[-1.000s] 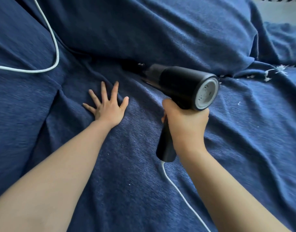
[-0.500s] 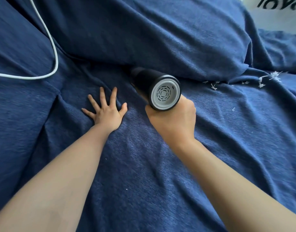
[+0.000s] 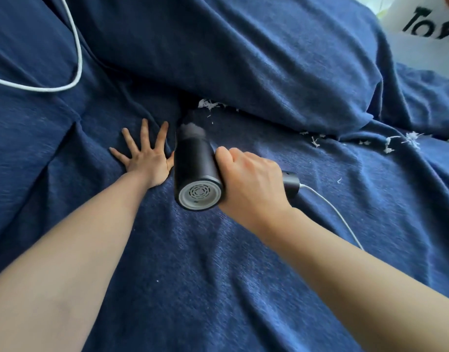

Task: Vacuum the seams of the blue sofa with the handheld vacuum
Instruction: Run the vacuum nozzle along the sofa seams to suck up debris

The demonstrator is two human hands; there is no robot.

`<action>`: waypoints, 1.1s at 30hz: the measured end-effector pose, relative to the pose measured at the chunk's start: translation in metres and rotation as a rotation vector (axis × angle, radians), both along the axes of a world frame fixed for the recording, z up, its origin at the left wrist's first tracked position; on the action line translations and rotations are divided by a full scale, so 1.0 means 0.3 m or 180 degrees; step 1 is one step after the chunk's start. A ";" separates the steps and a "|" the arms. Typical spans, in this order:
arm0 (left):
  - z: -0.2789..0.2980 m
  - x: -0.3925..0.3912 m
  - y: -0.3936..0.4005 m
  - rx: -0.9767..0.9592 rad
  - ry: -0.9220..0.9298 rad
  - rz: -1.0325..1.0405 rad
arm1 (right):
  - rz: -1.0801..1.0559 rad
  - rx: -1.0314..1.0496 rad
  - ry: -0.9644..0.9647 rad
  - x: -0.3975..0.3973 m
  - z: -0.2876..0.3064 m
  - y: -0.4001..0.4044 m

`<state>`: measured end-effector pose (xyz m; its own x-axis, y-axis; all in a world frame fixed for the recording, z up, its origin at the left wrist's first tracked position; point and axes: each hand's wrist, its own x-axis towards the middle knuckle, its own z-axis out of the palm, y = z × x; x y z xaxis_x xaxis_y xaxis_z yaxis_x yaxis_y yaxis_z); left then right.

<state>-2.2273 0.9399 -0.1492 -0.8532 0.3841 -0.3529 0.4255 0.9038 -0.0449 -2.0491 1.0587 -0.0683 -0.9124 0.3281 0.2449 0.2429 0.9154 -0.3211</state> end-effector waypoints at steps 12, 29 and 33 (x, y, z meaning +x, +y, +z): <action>-0.057 -0.038 0.000 -0.0075 -0.0118 0.0168 | 0.0594 -0.0518 -0.0750 0.026 0.026 0.114; -0.020 -0.040 0.012 -0.0183 -0.0447 0.0336 | 0.0511 -0.0243 -0.0821 0.061 0.074 0.072; -0.015 -0.028 0.010 -0.0082 -0.0423 0.0348 | 0.0474 -0.0305 -0.0781 0.037 0.056 0.073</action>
